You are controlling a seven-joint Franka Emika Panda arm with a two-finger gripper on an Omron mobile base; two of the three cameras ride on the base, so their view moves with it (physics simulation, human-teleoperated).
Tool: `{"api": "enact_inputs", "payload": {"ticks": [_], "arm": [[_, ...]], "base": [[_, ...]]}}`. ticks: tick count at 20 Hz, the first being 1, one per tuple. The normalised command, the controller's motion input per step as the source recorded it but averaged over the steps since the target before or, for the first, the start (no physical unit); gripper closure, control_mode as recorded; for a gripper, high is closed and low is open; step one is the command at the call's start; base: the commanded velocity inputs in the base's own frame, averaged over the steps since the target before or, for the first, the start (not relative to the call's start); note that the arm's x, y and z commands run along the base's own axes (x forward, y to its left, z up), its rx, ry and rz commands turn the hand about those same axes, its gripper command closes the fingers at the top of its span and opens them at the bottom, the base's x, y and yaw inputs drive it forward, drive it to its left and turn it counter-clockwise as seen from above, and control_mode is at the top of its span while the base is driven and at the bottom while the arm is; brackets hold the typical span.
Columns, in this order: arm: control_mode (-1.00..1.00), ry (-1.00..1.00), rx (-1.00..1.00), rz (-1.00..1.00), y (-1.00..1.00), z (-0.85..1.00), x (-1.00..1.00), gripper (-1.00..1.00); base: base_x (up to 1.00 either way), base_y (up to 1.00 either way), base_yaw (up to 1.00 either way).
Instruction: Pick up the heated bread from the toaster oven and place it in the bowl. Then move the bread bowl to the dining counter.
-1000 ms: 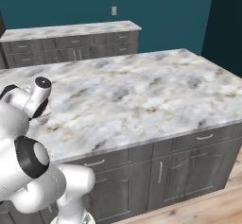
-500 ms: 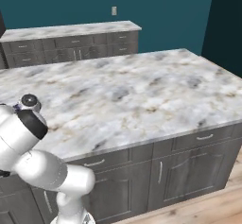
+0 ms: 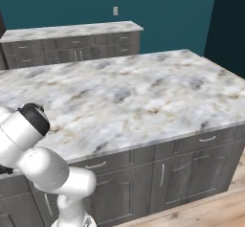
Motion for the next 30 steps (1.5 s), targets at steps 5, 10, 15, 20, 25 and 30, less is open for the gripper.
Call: {"api": "enact_inputs", "payload": {"ticks": [5,10,15,20,25,30], "arm": [[-1.0,0.01,0.0,-0.09,-0.12,0.05,0.02,-1.0],[-1.0,0.0,0.03,-0.19,-0.56,0.43,-0.33,-1.0],[-1.0,-0.03,0.11,-0.21,-0.68,1.0,-0.85,-1.0],[-1.0,-0.13,0.1,-0.16,-0.36,1.0,-0.78,-1.0],[-1.0,-0.14,0.09,-0.11,-0.09,1.0,-0.57,-1.0],[-1.0,-0.11,0.09,-0.03,-0.09,0.29,-0.1,-1.0]], "base": [[0.0,0.0,0.0],[0.0,0.0,0.0],[0.0,0.0,0.0],[0.0,0.0,0.0],[0.0,0.0,0.0],[0.0,0.0,0.0]]}}
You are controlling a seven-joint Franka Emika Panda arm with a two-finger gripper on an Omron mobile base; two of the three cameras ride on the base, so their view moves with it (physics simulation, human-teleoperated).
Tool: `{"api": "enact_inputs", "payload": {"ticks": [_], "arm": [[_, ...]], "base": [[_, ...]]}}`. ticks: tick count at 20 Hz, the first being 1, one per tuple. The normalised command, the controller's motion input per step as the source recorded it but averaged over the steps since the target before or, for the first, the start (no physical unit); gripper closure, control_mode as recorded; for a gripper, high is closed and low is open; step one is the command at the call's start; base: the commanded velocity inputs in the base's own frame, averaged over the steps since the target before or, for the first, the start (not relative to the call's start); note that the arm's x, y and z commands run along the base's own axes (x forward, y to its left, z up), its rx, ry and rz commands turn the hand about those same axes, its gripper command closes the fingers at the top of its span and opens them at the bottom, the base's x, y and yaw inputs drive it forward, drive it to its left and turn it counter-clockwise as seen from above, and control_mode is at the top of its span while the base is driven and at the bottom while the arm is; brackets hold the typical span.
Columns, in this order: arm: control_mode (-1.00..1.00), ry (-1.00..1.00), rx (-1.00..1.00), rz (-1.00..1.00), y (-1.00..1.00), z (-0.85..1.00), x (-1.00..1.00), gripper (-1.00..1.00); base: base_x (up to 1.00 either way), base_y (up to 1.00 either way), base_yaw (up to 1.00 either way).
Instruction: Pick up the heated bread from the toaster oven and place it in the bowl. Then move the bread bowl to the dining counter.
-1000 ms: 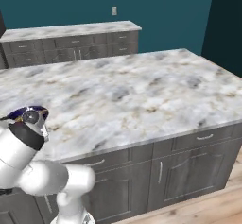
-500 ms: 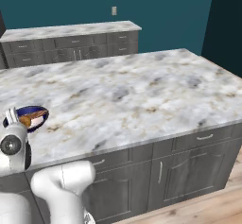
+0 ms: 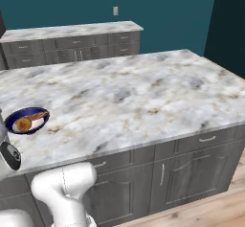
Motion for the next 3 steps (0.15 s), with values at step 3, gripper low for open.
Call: {"api": "enact_inputs", "payload": {"ticks": [3], "arm": [[-1.0,-0.02,-0.01,0.0,0.0,-0.02,0.0,-1.0]], "base": [[0.0,0.0,0.0]]}}
